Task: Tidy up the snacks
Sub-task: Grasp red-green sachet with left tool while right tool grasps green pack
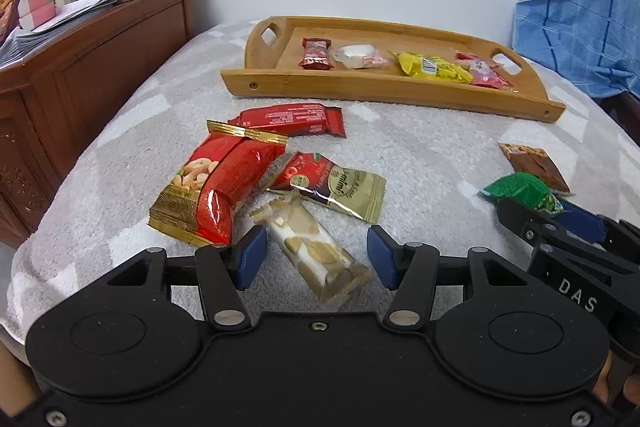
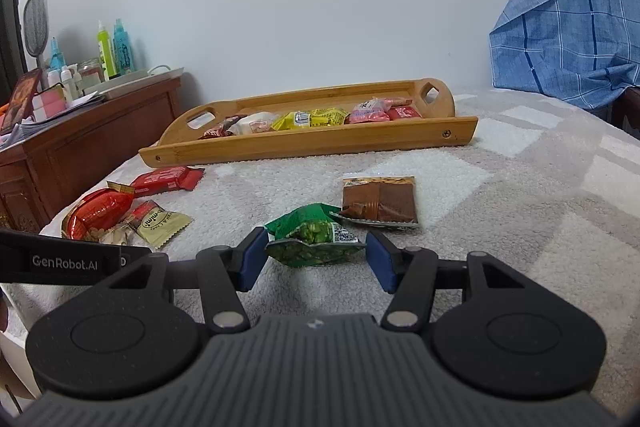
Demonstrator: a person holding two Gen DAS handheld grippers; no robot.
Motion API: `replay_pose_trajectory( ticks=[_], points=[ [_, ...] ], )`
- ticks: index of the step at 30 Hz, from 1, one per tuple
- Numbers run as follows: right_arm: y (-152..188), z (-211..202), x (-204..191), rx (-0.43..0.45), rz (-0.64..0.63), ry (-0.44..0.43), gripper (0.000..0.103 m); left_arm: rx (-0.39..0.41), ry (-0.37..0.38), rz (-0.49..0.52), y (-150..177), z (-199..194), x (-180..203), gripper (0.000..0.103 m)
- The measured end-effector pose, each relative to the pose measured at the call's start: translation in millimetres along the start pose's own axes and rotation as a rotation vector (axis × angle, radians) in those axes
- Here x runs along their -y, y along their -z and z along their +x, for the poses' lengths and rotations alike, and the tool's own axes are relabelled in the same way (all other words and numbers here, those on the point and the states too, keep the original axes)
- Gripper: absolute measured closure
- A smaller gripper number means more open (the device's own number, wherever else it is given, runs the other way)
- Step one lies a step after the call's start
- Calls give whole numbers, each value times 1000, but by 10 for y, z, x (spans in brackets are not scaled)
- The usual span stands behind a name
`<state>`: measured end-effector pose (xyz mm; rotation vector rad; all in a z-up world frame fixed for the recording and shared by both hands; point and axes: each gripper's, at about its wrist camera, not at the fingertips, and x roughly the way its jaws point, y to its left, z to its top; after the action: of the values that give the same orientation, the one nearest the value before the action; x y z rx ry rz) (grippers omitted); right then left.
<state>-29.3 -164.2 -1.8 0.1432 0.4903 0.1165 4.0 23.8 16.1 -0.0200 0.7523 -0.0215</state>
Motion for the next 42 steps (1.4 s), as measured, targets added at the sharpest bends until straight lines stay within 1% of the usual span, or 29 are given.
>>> replay_pose_trajectory(
  ticks=[3,4,9,11,13,17,20,23,27,32,39,42],
  points=[
    [-20,17,24,-6,19,-10,34,6,-25,7,-51,-2,26,41],
    [-28,17,35,-8,27,-13,34,9,-36,7,-69,-10,37,40],
    [-42,-2,87,-16,46,-29,33,24,-46,18,-133,-13,74,33],
    [-36,-14,91,-18,48,-35,33,22,-47,17,-136,-6,80,25],
    [-33,-18,88,-18,42,-40,33,25,-47,8,-126,-5,77,21],
    [-30,-25,95,-18,36,-42,33,10,-39,-16,-90,23,59,21],
    [-32,-15,89,-18,33,-40,33,-17,-44,-43,-90,60,44,21],
    [-24,-1,86,-17,36,-42,32,-16,-28,-82,-106,84,40,21],
    [-10,-5,83,-16,18,-48,32,-26,-40,-70,-113,128,67,21],
    [-5,-6,70,-14,10,-43,32,-25,-28,-43,-104,182,95,19],
    [-3,3,47,-8,39,-35,28,-13,-10,-48,-71,188,54,17],
    [0,10,51,-4,46,-34,28,-8,-5,-41,-69,201,50,15]
  ],
)
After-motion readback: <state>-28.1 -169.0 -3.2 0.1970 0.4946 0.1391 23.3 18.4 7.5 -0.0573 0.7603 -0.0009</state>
